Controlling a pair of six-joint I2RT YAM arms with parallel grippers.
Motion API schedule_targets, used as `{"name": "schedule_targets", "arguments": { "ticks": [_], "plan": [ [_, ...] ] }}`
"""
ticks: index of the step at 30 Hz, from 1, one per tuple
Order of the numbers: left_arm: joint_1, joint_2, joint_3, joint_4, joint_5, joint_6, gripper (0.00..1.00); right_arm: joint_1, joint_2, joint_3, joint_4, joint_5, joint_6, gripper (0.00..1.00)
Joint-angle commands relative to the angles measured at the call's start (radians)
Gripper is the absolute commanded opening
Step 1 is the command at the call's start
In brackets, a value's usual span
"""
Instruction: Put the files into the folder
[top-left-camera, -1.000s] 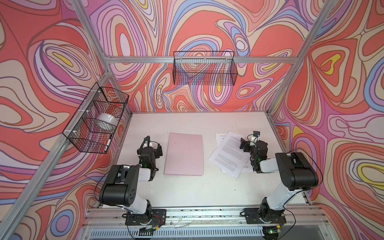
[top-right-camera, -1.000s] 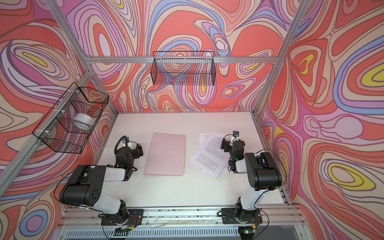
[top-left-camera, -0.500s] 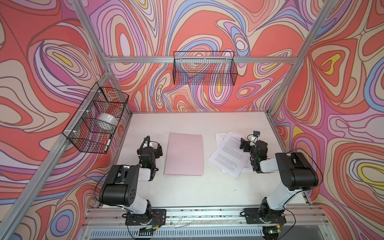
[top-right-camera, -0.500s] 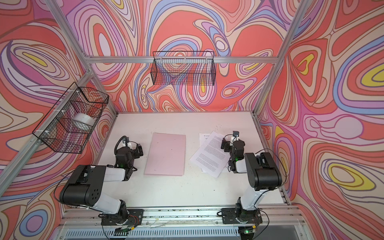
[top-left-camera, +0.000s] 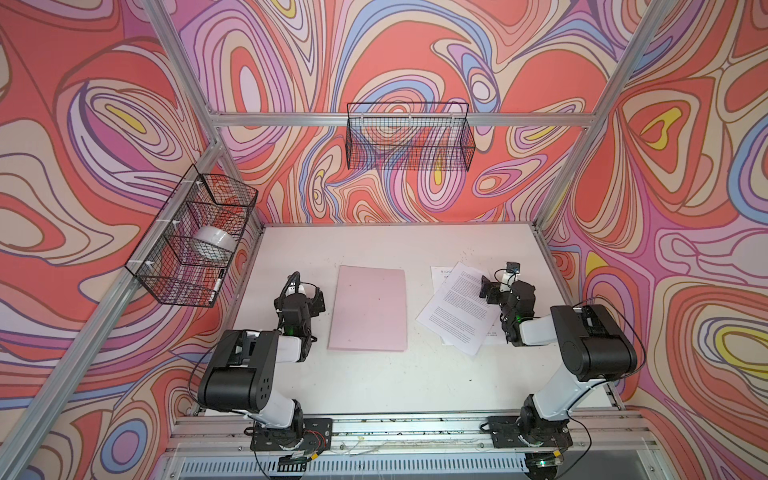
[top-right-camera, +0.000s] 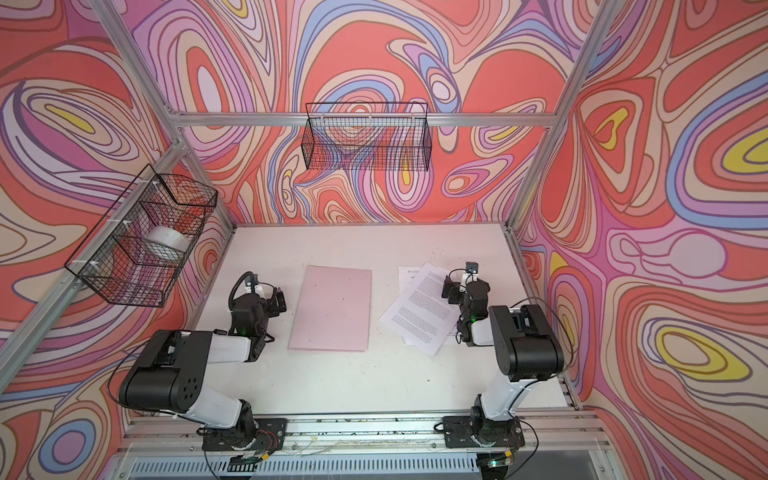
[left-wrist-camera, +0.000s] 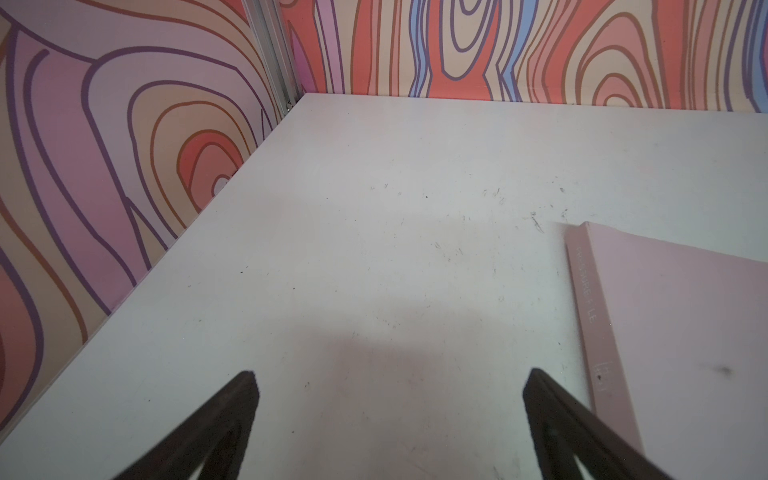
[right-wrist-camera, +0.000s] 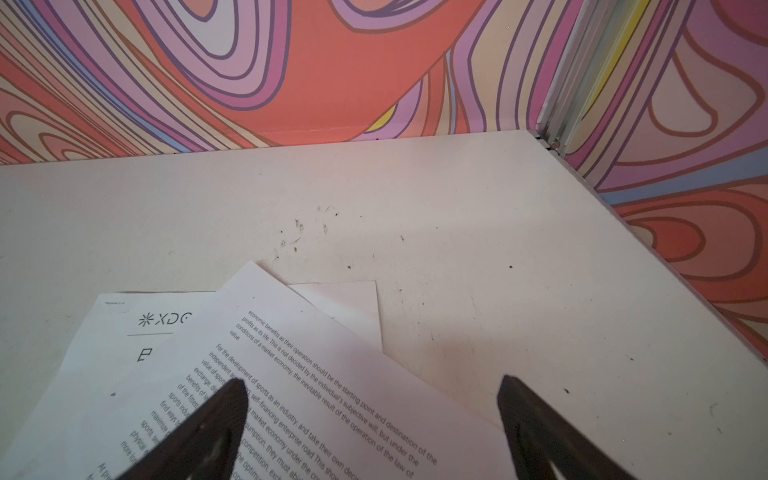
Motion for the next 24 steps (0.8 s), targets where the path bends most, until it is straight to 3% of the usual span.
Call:
{"name": "schedule_targets", "arguments": {
  "ticks": [1, 13, 17, 20, 22, 24],
  "plan": [
    [-0.001, 0.007, 0.015, 0.021, -0.001, 0.015, 1.00, -0.002, -0.004, 0.000, 0.012, -0.004, -0.006, 0.99],
    [-0.030, -0.012, 0.016, 0.013, -0.043, 0.039, 1.00, -0.004, -0.014, 0.005, -0.001, -0.005, -0.003, 0.99],
    [-0.063, -0.066, 0.001, 0.014, -0.039, 0.091, 1.00, -0.003, -0.155, 0.095, -0.271, 0.038, 0.004, 0.98],
    [-0.128, -0.191, 0.057, -0.185, -0.090, 0.148, 1.00, -0.002, -0.237, 0.153, -0.392, 0.095, 0.048, 0.98],
    [-0.134, -0.247, 0.077, -0.217, -0.162, 0.109, 1.00, -0.002, -0.282, 0.216, -0.538, 0.152, 0.115, 0.99],
    [-0.134, -0.309, 0.146, -0.374, -0.223, 0.010, 1.00, -0.002, -0.296, 0.308, -0.715, 0.192, 0.196, 0.99]
  ]
}}
